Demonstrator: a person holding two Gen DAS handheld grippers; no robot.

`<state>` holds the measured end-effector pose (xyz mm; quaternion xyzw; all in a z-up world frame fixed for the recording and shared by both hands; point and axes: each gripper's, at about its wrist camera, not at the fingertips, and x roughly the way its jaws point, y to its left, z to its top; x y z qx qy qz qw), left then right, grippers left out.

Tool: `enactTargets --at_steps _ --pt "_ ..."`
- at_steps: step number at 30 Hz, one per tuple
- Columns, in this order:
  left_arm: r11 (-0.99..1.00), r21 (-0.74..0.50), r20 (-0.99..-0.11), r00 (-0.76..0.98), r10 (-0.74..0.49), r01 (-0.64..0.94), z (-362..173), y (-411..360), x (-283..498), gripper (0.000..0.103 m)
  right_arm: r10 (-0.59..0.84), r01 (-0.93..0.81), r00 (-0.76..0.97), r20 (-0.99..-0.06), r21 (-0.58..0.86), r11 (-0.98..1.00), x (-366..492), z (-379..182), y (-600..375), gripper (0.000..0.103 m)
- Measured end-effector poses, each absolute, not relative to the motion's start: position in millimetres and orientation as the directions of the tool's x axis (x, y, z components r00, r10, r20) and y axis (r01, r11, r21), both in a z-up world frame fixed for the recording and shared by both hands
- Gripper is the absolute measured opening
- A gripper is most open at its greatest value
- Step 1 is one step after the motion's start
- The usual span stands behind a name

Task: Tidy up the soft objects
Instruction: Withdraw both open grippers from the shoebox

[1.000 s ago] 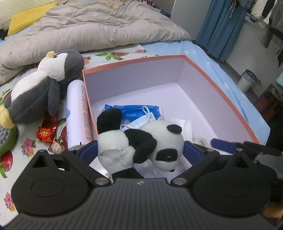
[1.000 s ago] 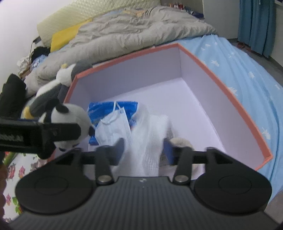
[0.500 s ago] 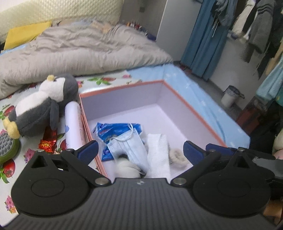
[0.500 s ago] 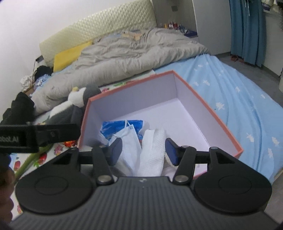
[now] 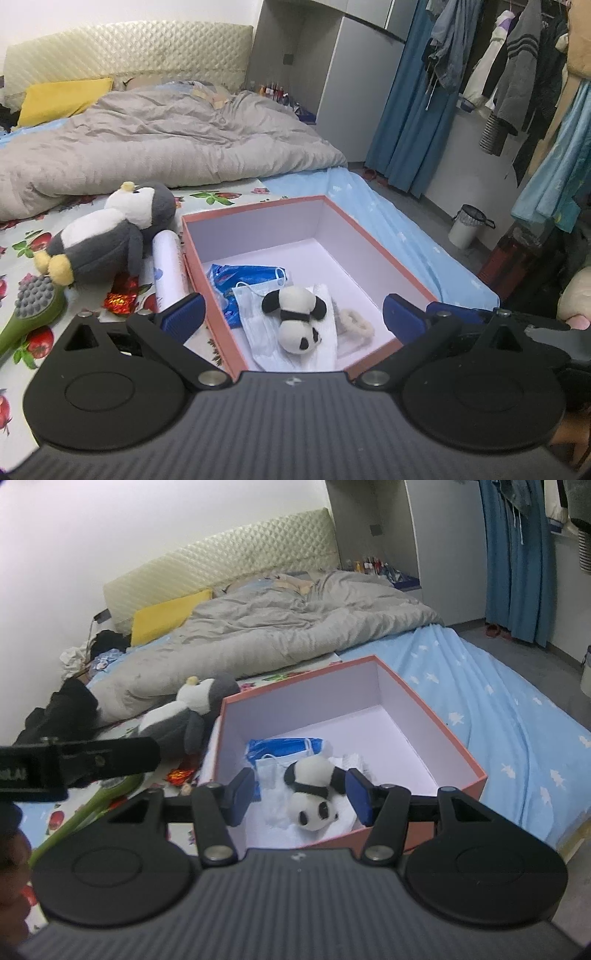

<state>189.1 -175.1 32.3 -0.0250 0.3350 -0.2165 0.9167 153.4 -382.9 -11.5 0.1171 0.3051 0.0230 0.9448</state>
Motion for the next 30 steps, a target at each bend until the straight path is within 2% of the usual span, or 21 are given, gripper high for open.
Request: enactTargets --at_steps 11,30 --pt "0.927 -0.173 -0.587 0.720 -0.369 0.334 29 -120 119 0.103 0.166 -0.044 0.833 -0.529 0.236 0.971 97 -7 -336 0.057" --pt "0.966 -0.173 -0.602 0.756 -0.256 0.190 -5 -33 59 0.103 0.297 -0.196 0.777 -0.555 0.235 0.952 60 -43 -250 0.057"
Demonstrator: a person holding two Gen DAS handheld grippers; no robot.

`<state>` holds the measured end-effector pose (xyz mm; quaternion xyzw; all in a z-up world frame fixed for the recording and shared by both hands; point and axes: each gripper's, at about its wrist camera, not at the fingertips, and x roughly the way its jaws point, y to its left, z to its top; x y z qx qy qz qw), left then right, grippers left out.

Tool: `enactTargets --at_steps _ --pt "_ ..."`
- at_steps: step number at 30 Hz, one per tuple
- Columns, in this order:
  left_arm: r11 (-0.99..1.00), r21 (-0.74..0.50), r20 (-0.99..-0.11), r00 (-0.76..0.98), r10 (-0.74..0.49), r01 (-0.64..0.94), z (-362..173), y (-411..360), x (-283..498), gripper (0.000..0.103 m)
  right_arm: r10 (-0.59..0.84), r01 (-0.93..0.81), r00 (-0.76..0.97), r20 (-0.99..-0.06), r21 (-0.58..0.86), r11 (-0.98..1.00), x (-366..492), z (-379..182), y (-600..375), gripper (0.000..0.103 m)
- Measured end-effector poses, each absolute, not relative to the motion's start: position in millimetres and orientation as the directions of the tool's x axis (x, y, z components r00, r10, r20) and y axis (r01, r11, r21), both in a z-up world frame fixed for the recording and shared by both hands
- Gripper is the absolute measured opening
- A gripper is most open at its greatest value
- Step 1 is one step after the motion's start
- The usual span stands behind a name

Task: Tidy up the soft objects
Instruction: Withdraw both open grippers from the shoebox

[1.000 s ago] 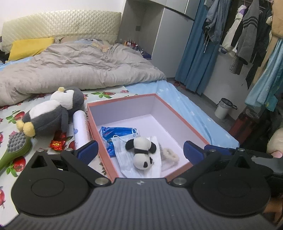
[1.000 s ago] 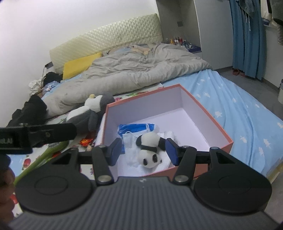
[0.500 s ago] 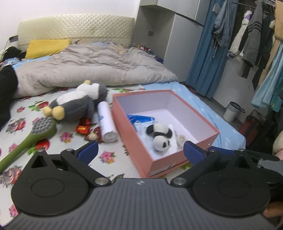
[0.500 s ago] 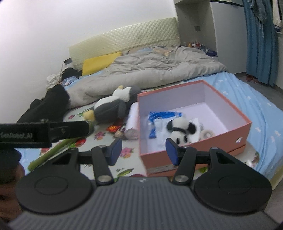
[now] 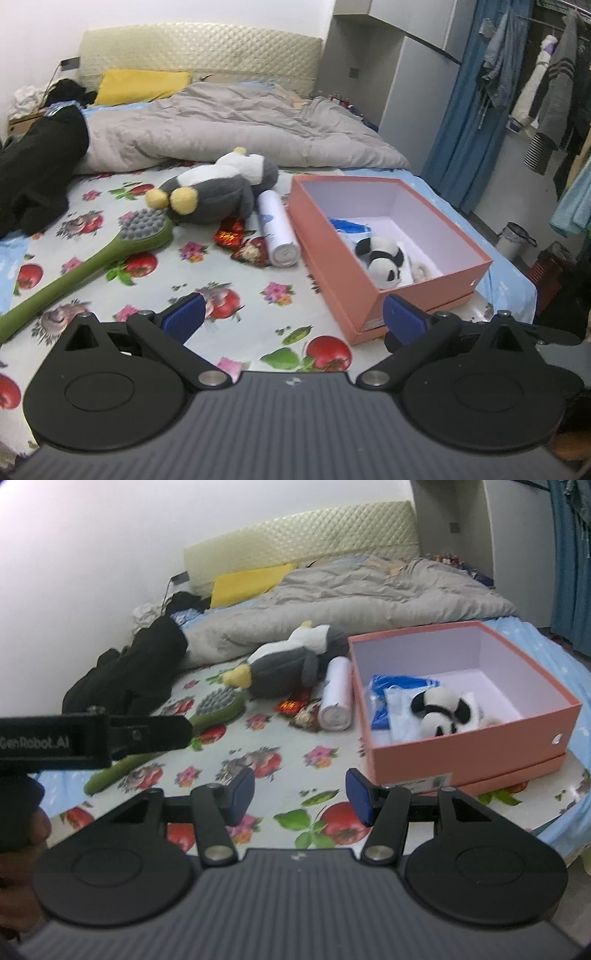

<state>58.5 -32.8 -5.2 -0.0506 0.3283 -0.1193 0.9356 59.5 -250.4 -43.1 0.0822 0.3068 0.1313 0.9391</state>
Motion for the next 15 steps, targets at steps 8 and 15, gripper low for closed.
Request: enactTargets --at_steps 8,15 --pt "0.974 -0.184 -0.606 0.765 -0.218 0.132 -24 -10 42 0.103 0.333 -0.255 0.760 -0.558 0.215 0.943 50 -54 -226 0.057" --pt "0.976 -0.192 -0.617 0.760 -0.202 0.103 -42 8 37 0.103 0.355 -0.284 0.746 -0.564 0.213 0.935 51 -66 -211 0.057"
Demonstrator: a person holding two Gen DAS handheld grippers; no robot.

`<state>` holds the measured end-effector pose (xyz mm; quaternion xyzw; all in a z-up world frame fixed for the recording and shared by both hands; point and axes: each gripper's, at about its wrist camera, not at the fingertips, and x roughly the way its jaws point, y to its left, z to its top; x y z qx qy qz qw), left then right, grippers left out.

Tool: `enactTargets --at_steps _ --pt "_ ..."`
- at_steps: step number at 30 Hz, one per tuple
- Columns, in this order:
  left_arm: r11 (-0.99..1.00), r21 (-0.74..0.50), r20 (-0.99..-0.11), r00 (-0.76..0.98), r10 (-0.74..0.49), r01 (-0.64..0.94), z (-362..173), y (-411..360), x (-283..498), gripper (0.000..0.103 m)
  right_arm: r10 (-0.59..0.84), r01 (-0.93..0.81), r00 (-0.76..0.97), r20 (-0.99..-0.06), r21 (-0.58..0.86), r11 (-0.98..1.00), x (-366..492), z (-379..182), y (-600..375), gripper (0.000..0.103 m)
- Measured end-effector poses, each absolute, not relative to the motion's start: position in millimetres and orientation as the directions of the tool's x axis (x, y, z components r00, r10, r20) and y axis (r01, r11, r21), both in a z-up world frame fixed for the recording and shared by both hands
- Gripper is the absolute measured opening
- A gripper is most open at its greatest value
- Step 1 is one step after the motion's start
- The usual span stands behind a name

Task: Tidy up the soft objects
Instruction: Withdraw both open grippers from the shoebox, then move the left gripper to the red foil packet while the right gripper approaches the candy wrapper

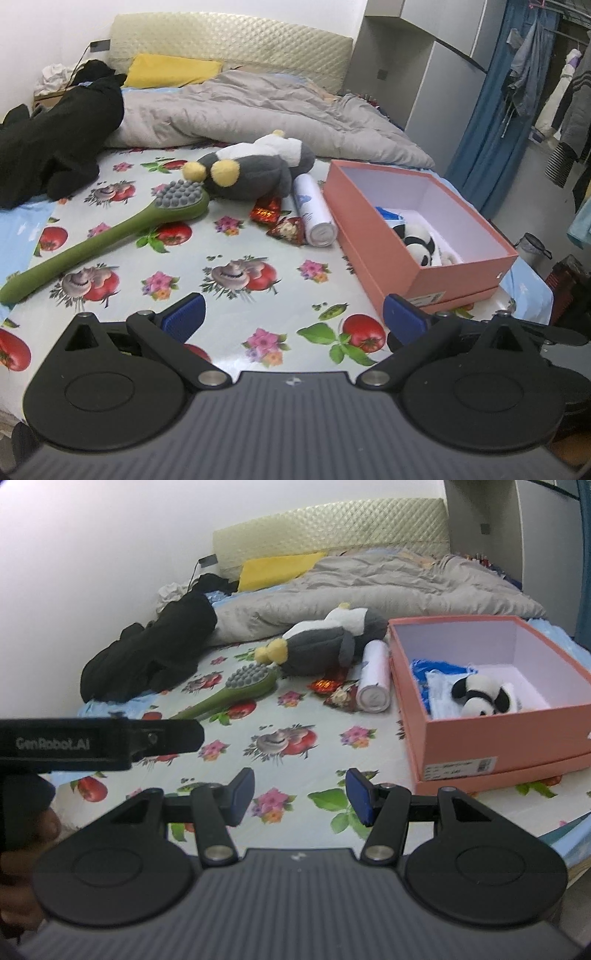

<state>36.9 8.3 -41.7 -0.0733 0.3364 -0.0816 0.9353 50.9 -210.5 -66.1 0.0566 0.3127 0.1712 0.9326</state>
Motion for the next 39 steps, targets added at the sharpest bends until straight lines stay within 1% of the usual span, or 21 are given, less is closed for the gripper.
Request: enactTargets --at_steps 14,25,29,36,39 --pt "0.981 -0.192 -0.644 0.750 -0.152 0.034 -73 40 81 0.103 0.391 -0.325 0.716 -0.578 0.219 0.920 84 -89 -183 0.057" --pt "0.973 -0.226 -0.684 0.719 -0.123 -0.048 -122 60 147 0.103 0.380 -0.323 0.696 -0.609 0.207 0.923 136 -127 -175 0.057" --pt "0.969 -0.241 -0.698 0.703 -0.134 -0.054 -138 61 180 0.103 0.363 -0.306 0.704 -0.611 0.200 0.931 163 -137 -174 0.057" --pt "0.964 -0.265 -0.694 0.696 -0.185 -0.008 -153 51 240 0.102 0.335 -0.329 0.711 -0.618 0.130 0.936 214 -152 -166 0.056" --pt "0.961 -0.277 -0.694 0.690 -0.208 0.011 -160 49 268 0.102 0.326 -0.342 0.709 -0.625 0.099 0.935 235 -159 -163 0.054"
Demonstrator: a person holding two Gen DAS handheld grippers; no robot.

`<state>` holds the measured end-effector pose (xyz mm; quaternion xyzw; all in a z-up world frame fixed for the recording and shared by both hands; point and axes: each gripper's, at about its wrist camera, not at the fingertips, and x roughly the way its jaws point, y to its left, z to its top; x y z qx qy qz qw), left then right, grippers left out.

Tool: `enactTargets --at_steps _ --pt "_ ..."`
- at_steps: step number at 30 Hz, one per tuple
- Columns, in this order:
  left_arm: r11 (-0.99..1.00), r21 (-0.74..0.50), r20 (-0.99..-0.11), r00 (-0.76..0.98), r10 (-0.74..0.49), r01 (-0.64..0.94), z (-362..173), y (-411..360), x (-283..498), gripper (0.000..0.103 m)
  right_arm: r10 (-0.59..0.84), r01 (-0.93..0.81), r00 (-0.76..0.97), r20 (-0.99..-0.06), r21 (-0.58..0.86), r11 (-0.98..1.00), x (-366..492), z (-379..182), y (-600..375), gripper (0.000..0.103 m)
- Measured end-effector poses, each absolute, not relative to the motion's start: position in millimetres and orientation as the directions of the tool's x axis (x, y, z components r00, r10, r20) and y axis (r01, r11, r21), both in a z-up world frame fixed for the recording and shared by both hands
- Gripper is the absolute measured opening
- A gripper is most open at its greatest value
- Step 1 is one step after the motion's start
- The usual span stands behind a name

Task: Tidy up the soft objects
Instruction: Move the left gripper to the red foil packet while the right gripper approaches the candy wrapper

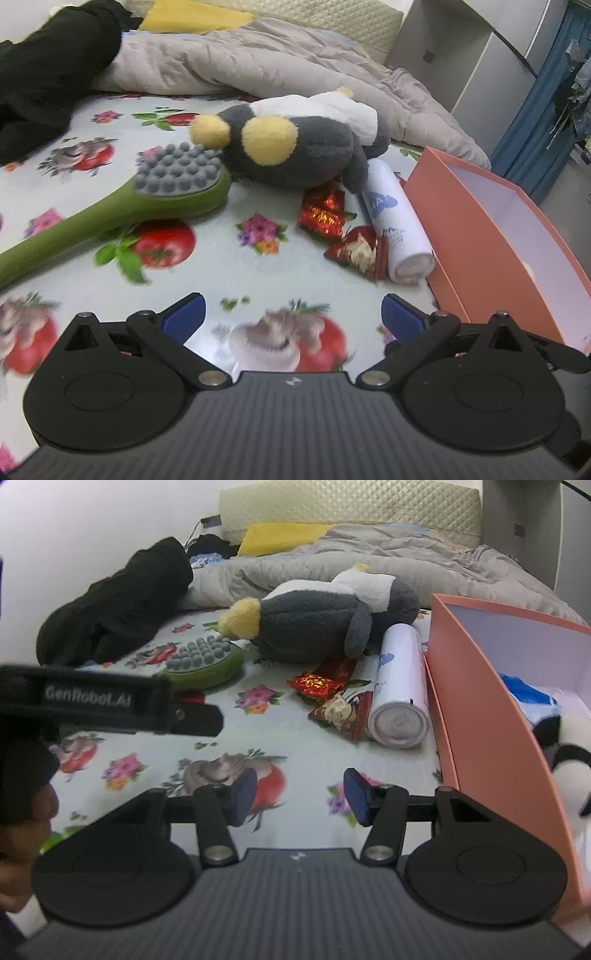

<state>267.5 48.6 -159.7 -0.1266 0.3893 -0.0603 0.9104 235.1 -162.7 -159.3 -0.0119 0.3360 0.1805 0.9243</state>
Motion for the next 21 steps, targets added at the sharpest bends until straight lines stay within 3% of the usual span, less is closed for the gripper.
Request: enactTargets --at_steps 4,11,15,21 --pt "0.958 -0.283 -0.683 0.693 -0.232 0.042 -166 46 299 0.101 0.323 -0.368 0.711 -0.624 0.061 0.928 258 -168 -156 0.053" --pt "0.941 -0.328 -0.664 0.690 -0.290 0.080 -177 49 351 0.087 0.310 -0.416 0.747 -0.589 -0.049 0.908 290 -173 -140 0.051" --pt "0.922 -0.371 -0.659 0.667 -0.348 0.113 -185 47 377 0.086 0.298 -0.432 0.768 -0.568 -0.115 0.895 305 -177 -131 0.051" --pt "0.932 -0.322 -0.677 0.648 -0.349 0.166 -200 38 407 0.086 0.277 -0.488 0.765 -0.581 -0.243 0.838 323 -188 -114 0.050"
